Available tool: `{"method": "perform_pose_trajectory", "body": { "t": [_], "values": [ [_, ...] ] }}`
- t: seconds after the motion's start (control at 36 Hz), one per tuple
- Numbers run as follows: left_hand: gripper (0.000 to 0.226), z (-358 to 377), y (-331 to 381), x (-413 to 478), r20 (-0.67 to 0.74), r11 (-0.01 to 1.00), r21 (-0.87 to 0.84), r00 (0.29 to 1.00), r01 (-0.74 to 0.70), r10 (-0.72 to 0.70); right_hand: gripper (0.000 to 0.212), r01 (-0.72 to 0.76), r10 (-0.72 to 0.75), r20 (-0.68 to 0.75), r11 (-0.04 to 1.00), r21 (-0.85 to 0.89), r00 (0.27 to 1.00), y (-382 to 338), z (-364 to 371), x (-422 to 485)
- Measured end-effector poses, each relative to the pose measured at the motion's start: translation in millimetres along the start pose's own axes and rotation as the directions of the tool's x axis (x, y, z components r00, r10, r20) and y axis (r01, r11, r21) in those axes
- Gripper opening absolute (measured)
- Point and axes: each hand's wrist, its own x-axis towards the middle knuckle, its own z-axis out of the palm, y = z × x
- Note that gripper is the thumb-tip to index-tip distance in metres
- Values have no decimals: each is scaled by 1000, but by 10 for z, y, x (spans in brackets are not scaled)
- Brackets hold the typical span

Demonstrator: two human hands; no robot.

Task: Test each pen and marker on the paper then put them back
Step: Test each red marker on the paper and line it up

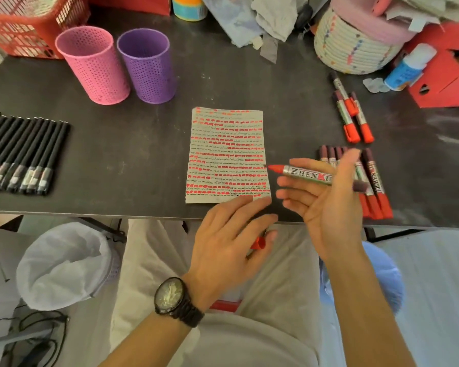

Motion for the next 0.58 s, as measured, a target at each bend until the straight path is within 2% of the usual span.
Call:
{"method": "perform_pose_trajectory", "body": {
  "t": [0.11, 0.14, 0.31, 0.44, 0.58],
  "values": [
    [30, 158, -119, -76, 59, 998, 45, 997, -48, 45, 22, 157, -166, -45, 975, -160, 985, 130, 75, 76],
    [31, 195, -153, -104, 65, 996, 66, 997, -55, 50, 18, 198, -215, -61, 956, -215, 975, 165, 74, 105],
    [33, 354, -252, -160, -7, 991, 115, 998, -68, 69, 29, 253, -340, -154, 876, -410, 928, 348, 33, 241],
    [32, 360, -248, -152, -32, 991, 117, 997, -69, 73, 25, 283, -408, -127, 796, -536, 904, 434, -2, 287],
    [31, 335, -230, -140, -33, 990, 121, 997, -70, 74, 26, 285, -405, -94, 771, -569, 909, 437, 9, 285]
  ]
}}
